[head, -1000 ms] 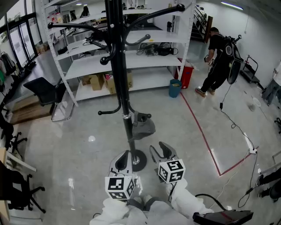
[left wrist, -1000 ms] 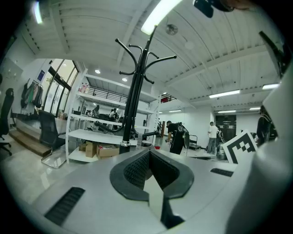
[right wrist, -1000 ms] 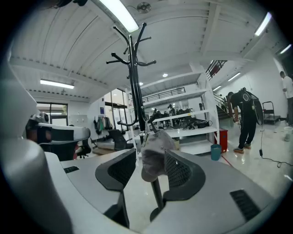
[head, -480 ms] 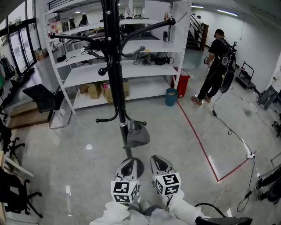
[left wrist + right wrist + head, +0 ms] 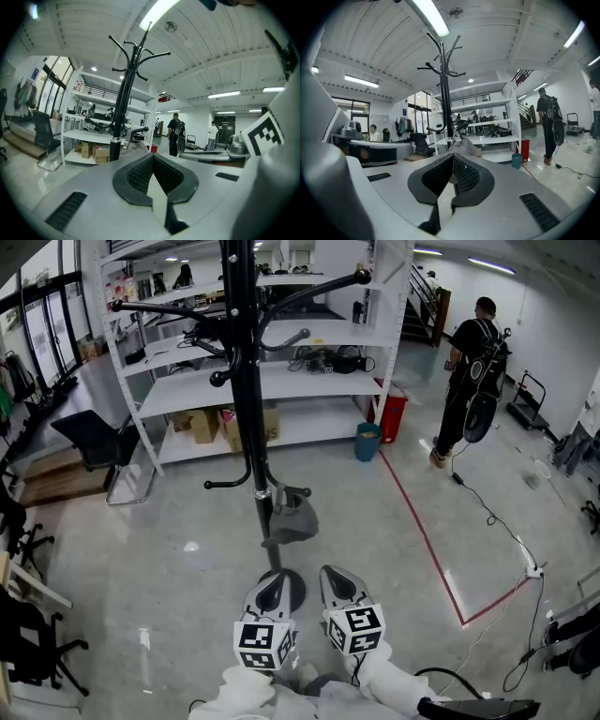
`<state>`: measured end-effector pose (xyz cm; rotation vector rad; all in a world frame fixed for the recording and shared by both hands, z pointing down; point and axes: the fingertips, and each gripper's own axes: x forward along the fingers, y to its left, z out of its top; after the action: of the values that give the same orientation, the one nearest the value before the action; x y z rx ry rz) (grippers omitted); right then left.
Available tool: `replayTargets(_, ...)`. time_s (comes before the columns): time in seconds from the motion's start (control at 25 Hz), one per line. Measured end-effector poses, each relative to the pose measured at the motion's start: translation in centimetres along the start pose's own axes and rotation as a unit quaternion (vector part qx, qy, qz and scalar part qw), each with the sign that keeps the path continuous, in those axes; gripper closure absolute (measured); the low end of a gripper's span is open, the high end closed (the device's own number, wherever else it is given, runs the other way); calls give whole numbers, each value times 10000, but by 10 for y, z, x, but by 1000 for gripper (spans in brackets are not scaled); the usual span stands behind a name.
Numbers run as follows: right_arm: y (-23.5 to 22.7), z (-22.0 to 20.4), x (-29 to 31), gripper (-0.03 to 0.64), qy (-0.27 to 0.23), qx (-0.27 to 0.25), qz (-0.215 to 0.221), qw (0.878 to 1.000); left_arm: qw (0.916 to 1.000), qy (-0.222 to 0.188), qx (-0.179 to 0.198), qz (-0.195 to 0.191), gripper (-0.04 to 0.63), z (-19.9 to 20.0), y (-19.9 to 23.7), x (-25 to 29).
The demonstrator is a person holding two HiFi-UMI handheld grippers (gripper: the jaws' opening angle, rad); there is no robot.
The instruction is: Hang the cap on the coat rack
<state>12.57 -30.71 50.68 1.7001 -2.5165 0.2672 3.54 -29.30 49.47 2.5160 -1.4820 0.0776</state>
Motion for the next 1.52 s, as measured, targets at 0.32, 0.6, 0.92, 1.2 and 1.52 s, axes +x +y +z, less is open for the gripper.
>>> replayTargets(0.32,26,-1,-8,603,-67,123,-101,9999,10000,-2,70,-62,595,4,8,-24)
replayTargets(0.6,56,-7,-17,603,13,92,-169,9998,10000,14,22,-92,595,3,20,-53)
replayTargets(0.92,76,-18,-36,603,89,109,-311,9994,9998,50,-36,-203,595,-9,21,-81)
replayTargets(1.2,77,-15,-49,603,48,-39,-281,9996,9999,30,-29,-152,595,-14,14,-84)
replayTargets(1.52,72,4,-49,603,-14,-185,-81,9998,9999,-111,-40,-107,595,5,1,-80)
